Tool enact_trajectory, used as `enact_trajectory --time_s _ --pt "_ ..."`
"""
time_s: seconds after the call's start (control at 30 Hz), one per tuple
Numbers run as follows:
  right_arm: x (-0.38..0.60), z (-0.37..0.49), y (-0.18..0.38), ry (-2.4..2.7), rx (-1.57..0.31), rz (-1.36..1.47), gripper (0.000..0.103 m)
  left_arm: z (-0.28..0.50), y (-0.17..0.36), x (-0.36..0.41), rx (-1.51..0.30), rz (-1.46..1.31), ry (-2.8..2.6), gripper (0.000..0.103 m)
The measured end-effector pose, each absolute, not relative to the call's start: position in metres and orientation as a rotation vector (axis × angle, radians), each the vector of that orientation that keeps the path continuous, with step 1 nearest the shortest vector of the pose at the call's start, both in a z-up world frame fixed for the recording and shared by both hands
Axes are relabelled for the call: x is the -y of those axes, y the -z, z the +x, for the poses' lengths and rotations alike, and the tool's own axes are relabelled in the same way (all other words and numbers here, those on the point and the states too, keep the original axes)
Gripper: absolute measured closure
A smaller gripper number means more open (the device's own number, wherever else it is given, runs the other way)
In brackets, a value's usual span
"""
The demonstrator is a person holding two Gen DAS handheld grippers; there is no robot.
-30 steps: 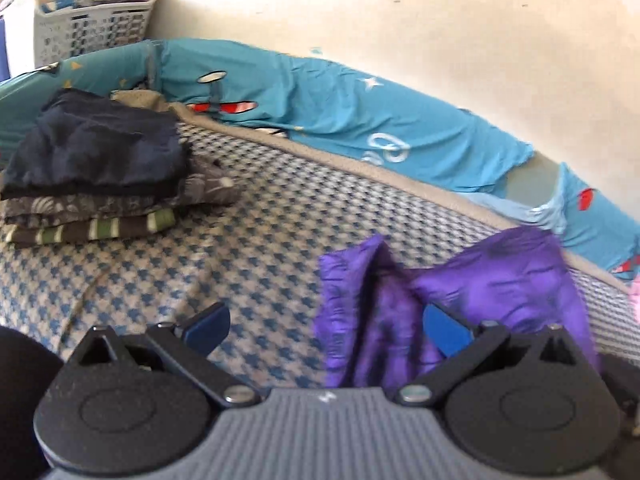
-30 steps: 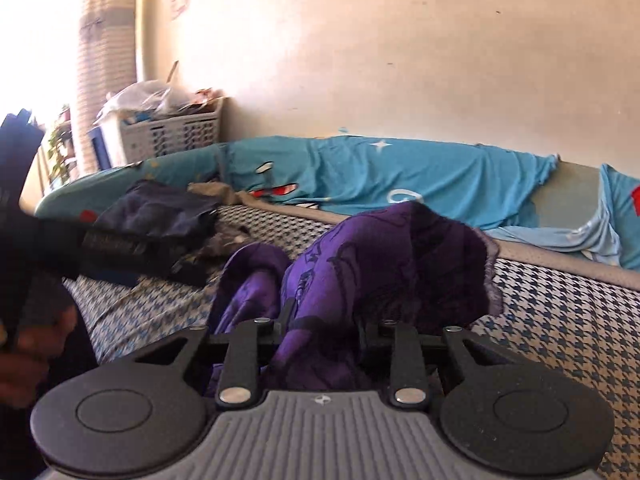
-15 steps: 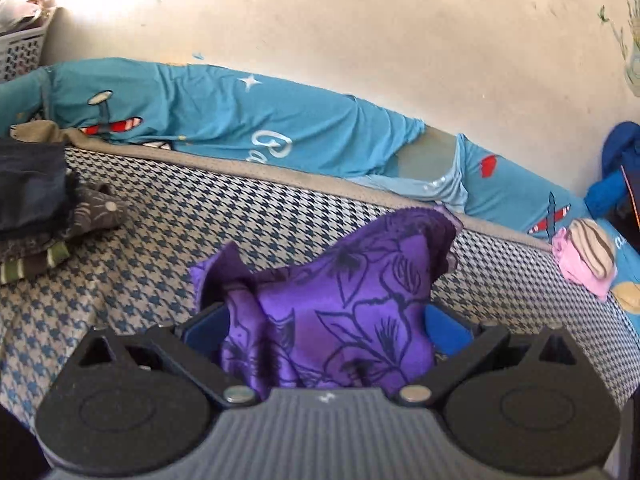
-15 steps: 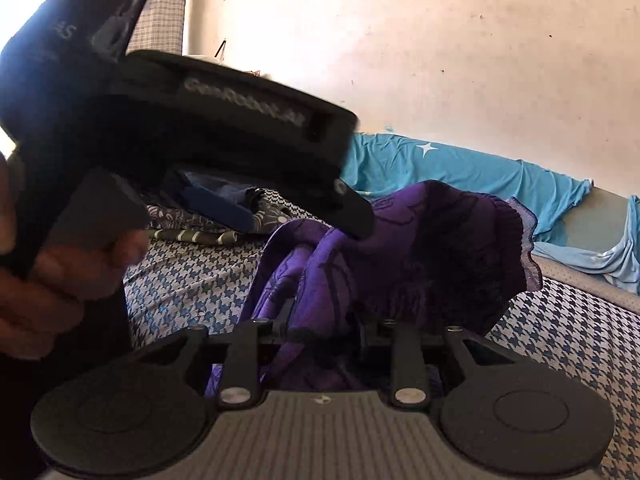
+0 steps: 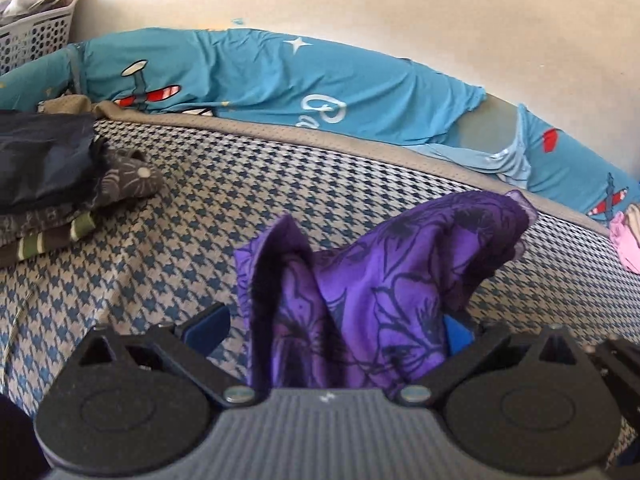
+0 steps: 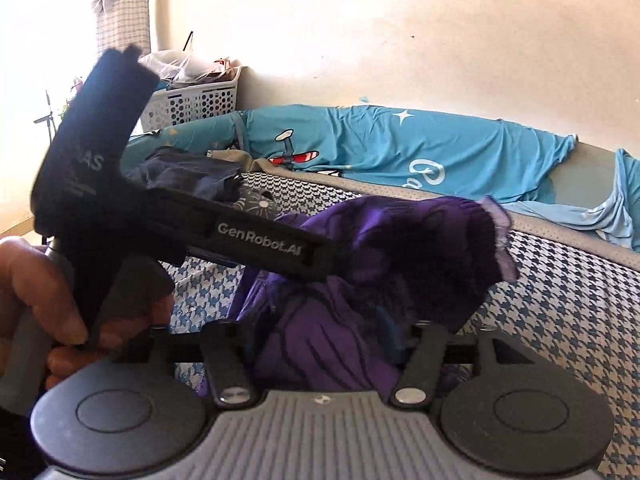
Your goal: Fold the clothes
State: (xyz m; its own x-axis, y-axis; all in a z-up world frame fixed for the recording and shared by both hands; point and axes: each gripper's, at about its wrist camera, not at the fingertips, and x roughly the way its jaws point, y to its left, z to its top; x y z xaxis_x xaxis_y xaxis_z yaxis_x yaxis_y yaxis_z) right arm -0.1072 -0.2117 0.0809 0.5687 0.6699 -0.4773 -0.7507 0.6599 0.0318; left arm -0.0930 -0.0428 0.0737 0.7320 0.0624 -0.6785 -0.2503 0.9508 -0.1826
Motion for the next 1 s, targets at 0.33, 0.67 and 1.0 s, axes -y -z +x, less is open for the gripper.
enact_trajectory --time_s 0.33,0.67,1.0 --pt "0.223 -0.091 -0.087 -0.722 -0.582 -0.097 0.026 -0.089 -0.061 0.029 -0.746 -0.317 -0.248 0.0" --pt "0.248 -0.091 -0.111 -0.739 -0.508 0.047 0.023 -0.065 -0.054 0.021 -0.79 -0.326 -0.34 0.0" --pt "0.262 -0.052 -0.096 -0.315 -0.629 0.026 0.022 -0.062 -0.044 0.019 -0.788 -0.342 -0.363 0.0"
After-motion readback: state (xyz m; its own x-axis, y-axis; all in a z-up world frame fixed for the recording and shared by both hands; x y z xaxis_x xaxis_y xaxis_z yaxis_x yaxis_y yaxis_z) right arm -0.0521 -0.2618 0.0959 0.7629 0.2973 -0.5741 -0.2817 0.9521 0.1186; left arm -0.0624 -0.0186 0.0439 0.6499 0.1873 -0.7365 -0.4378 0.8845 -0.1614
